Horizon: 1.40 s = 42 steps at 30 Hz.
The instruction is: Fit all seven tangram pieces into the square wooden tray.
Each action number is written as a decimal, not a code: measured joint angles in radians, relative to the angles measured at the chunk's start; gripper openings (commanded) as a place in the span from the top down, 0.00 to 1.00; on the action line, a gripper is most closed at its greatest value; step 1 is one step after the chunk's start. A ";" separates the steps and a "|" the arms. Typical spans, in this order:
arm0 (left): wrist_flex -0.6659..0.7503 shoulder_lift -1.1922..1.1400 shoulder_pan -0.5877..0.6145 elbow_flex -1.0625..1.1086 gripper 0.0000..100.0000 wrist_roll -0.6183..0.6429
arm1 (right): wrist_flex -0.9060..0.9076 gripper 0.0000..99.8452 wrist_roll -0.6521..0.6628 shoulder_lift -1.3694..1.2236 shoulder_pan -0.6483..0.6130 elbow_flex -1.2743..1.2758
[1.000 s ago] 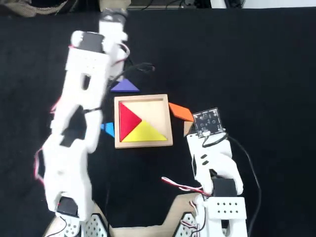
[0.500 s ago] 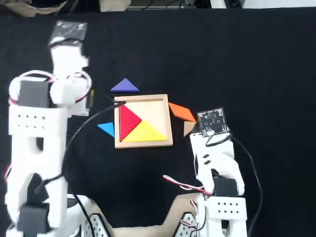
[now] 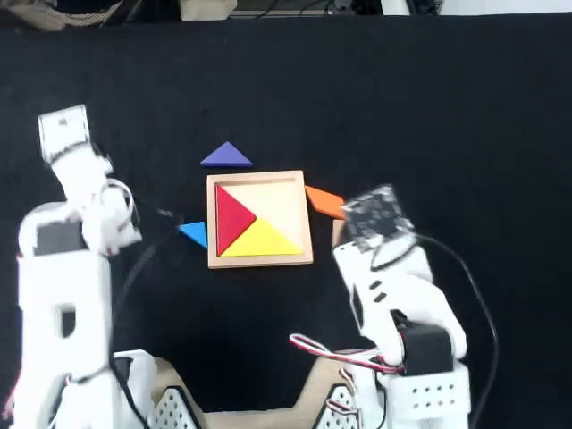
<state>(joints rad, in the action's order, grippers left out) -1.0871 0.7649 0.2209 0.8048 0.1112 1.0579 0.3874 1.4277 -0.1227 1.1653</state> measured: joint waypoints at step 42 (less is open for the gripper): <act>0.534 0.819 0.023 0.829 0.97 -0.055 | -0.052 0.79 0.790 -1.725 -0.044 -0.864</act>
<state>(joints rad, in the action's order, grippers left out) -0.5531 1.5842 0.2440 1.6333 0.0560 1.0058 1.1776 -0.2969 -0.1672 0.3015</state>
